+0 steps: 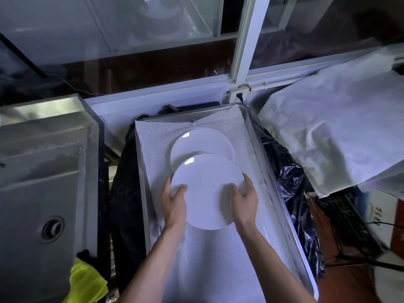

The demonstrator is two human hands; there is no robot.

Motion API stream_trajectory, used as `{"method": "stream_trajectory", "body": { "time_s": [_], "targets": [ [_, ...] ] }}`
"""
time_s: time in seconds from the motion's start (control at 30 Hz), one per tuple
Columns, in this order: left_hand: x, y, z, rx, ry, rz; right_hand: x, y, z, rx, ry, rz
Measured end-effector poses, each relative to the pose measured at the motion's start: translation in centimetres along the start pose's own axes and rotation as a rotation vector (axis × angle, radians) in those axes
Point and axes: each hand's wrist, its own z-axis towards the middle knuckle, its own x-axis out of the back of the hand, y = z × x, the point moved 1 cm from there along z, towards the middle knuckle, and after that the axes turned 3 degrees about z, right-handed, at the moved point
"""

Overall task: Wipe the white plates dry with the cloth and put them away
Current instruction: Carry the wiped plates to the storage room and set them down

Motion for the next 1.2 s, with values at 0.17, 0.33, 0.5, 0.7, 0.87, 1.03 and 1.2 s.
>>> {"method": "stream_trajectory", "body": {
  "time_s": [0.17,0.33,0.5,0.7,0.87,1.03,1.2],
  "targets": [
    [0.2,0.2,-0.4,-0.016,-0.009,0.021,0.3,0.1,-0.9,-0.009,0.018,0.013],
    [0.7,0.0,-1.0,0.012,-0.047,0.01,0.8,0.2,-2.3,-0.028,0.068,0.068],
    [1.0,0.1,-1.4,-0.008,-0.127,0.032,1.5,-0.2,-4.0,-0.013,0.122,0.112],
    [1.6,0.0,-2.4,-0.112,-0.257,0.116,3.1,-0.2,-6.2,0.024,0.18,0.096],
    [1.1,-0.3,-3.8,-0.263,-0.34,0.239,5.4,1.1,-8.3,0.058,0.264,0.066],
    [-1.0,-0.6,-7.3,-0.331,-0.443,0.271,9.2,2.4,-10.5,0.058,0.378,0.108],
    [-4.2,-1.6,-12.1,-0.371,-0.584,0.342,14.8,3.5,-13.4,0.033,0.539,0.144]
  ]
}}
